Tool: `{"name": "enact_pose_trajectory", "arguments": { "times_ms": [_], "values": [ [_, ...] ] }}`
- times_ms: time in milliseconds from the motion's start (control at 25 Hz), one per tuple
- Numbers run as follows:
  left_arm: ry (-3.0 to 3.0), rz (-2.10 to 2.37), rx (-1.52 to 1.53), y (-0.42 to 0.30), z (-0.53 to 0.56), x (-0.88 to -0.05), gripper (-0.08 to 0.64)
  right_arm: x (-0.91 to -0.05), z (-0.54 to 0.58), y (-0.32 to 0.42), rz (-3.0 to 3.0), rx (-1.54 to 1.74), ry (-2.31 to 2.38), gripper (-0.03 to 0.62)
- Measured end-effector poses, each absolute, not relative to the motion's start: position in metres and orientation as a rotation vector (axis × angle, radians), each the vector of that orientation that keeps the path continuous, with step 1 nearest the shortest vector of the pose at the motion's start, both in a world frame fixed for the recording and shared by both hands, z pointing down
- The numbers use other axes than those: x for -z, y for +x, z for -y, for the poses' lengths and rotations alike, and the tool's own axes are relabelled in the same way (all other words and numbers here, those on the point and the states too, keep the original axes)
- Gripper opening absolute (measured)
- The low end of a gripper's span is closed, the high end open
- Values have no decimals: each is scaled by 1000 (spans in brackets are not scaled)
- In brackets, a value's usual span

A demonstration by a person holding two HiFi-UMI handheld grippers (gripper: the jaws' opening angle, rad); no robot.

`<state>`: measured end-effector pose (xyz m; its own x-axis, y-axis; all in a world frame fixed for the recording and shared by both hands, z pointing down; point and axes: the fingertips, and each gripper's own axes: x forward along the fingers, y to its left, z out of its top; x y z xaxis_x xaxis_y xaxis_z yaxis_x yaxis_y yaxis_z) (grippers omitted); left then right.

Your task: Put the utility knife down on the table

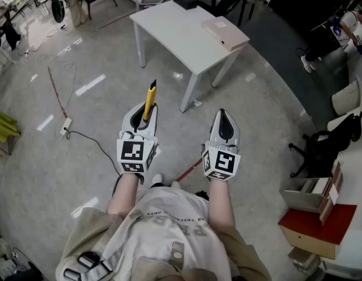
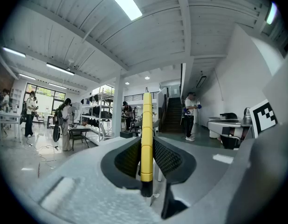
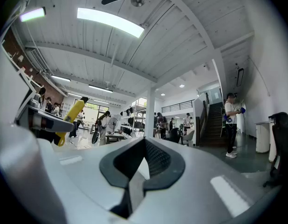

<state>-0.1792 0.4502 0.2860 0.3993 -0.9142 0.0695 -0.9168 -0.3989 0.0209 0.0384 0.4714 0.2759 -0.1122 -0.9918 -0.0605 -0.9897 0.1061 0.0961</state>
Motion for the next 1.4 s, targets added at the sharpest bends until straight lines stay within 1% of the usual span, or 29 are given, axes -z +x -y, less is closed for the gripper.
{"name": "enact_pose_trajectory", "arguments": {
  "times_ms": [720,1040,1120,1160,1280,1400],
  "values": [
    [2590,1688,-78,-177,-430,-288,83,-281,-452,36,2318,188,2051,0],
    [2601,1670,-87,-178,-423,-290,83,-285,-449,39,2399,70,2085,5],
    [2603,1665,-90,-179,-421,-292,83,-288,-447,37,2425,44,2068,167],
    [2605,1664,-91,-179,-420,-292,83,-289,-446,37,2435,36,2064,197],
    [2608,1668,-103,-182,-416,-293,83,-288,-442,34,2452,34,2056,221],
    [2599,1660,-122,-187,-412,-299,83,-292,-438,29,2450,17,2047,222]
  ]
}}
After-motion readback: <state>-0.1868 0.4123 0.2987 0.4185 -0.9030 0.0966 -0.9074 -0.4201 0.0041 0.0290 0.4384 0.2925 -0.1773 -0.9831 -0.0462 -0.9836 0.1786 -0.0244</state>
